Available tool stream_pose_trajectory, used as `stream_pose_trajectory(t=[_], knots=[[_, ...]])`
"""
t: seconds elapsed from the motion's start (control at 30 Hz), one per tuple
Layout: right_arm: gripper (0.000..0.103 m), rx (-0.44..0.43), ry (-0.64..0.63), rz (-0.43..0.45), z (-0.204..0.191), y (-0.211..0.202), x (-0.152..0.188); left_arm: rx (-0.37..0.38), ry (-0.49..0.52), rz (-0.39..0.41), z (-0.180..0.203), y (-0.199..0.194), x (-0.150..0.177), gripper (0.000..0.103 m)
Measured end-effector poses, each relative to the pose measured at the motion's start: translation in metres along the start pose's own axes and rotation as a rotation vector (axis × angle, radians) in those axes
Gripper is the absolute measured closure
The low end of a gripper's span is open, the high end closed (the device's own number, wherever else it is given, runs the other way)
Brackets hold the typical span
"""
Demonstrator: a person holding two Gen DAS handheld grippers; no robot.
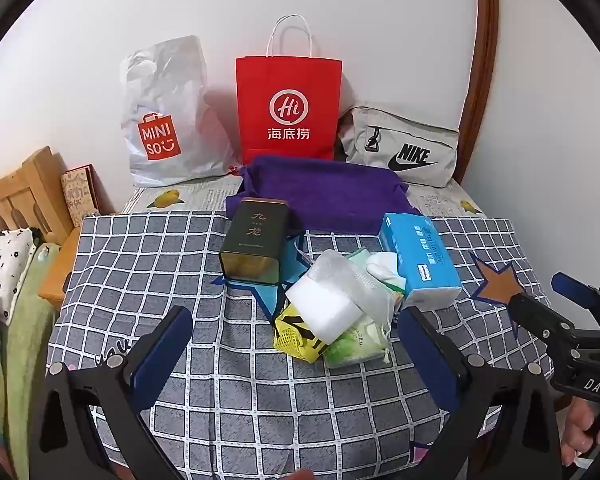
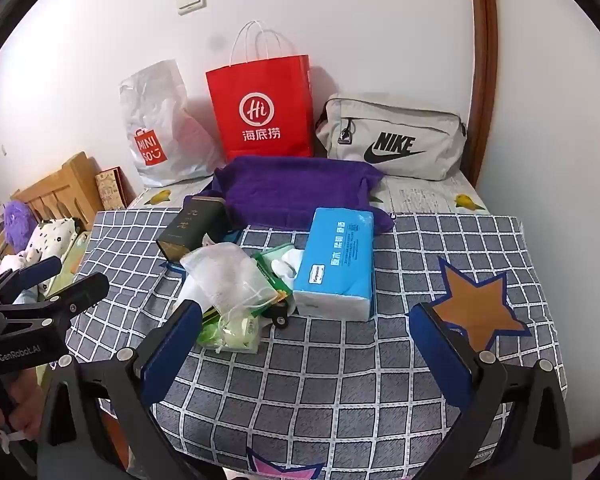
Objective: Organize soft objects
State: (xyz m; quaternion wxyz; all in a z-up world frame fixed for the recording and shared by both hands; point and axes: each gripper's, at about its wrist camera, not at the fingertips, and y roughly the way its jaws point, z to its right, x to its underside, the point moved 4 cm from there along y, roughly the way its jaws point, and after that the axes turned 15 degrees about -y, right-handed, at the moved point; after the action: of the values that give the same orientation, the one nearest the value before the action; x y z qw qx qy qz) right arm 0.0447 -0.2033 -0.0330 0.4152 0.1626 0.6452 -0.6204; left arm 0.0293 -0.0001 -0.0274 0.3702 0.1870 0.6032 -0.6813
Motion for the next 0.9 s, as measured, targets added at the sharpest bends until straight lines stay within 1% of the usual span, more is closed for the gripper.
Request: stream_pose_trajectory(t=[0.07, 0.17, 0.9], knots=[[0.0, -0.007, 0.002, -0.008, -0.0002, 0.0004, 0.0001, -0.004, -0.002, -0.004, 0.0012, 0.0005, 0.0005, 0.0], [0.0, -0.007, -0.004, -0.005, -0.0011, 0.0004, -0.0011, 0.018, -0.022, -0.013, -0.0002, 0.0013, 0.0, 0.0], [0.0, -0.011, -0.007, 0.007, -0.0079, -0.0078, -0.0007, 0.014, -0.025, -0.009, -0.0071, -0.0033, 0.0014, 0.0]])
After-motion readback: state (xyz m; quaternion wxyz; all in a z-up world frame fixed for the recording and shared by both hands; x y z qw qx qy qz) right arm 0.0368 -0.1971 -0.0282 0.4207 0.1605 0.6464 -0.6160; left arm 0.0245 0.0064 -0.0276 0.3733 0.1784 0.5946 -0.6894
